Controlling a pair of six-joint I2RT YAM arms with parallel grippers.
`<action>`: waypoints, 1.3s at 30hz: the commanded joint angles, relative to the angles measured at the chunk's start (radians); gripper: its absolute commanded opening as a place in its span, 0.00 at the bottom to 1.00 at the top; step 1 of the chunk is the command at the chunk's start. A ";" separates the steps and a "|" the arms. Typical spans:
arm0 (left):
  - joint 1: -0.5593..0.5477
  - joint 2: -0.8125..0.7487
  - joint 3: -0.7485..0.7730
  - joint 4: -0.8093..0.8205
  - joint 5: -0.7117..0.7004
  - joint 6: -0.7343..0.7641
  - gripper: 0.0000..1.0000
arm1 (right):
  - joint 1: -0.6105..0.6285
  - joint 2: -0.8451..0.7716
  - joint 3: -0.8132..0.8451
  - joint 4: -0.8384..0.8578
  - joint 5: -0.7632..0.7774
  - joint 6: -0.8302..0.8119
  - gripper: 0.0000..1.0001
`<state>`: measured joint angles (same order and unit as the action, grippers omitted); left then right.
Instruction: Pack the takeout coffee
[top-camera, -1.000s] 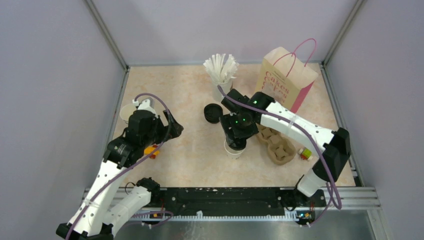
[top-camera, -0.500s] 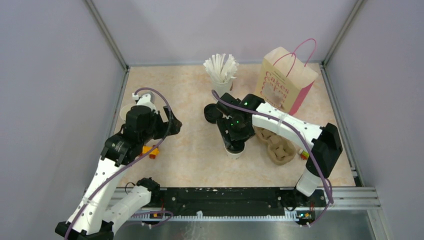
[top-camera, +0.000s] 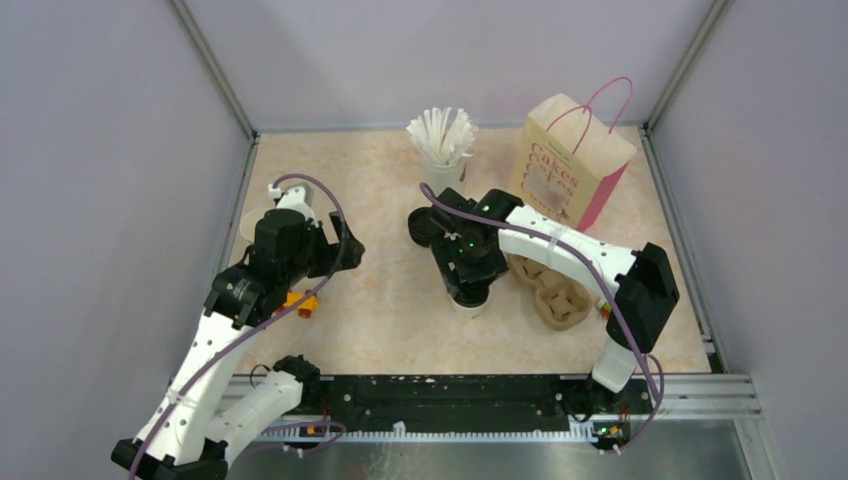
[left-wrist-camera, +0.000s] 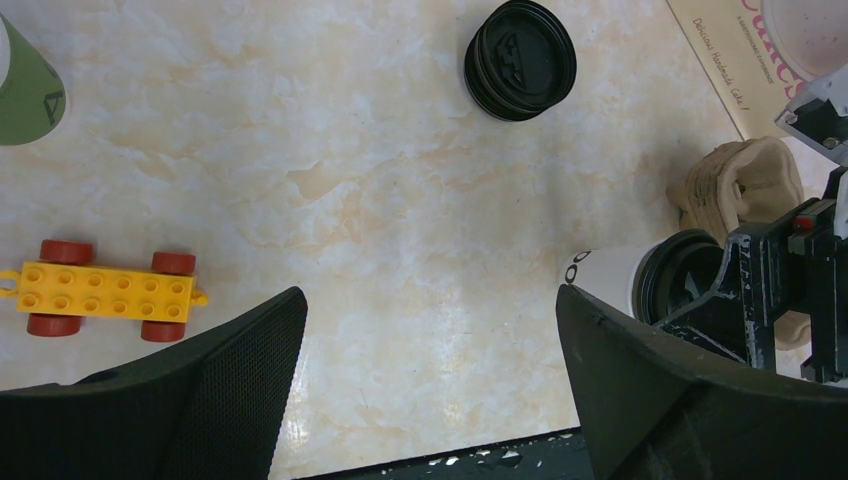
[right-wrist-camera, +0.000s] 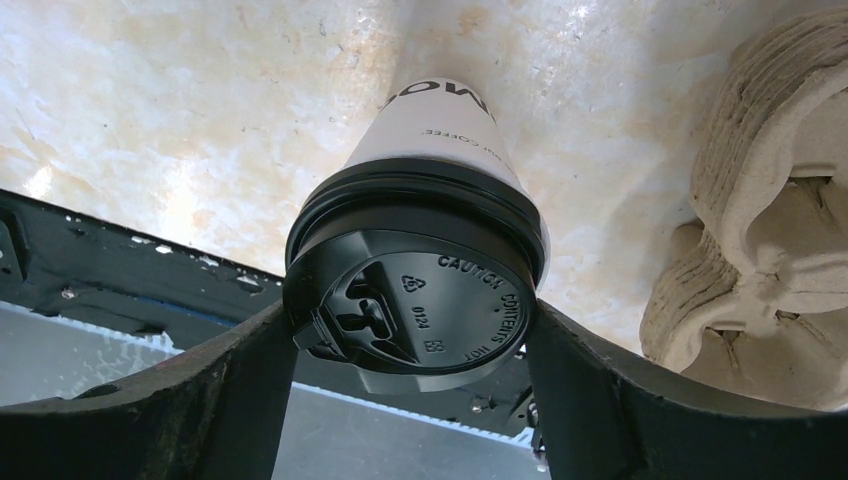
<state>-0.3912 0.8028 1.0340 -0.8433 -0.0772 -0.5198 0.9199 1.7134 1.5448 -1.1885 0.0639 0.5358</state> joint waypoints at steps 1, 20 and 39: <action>0.004 -0.010 0.030 0.018 -0.007 0.015 0.99 | 0.011 0.000 -0.007 0.017 0.021 0.009 0.77; 0.004 -0.026 0.018 0.021 0.017 -0.022 0.99 | 0.011 -0.048 -0.032 0.033 0.037 0.009 0.91; 0.004 0.031 -0.042 0.098 0.188 -0.062 0.93 | 0.000 -0.139 0.059 0.024 0.006 0.006 0.87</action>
<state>-0.3912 0.8074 1.0183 -0.8200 0.0147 -0.5575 0.9207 1.6650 1.5723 -1.1812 0.0845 0.5396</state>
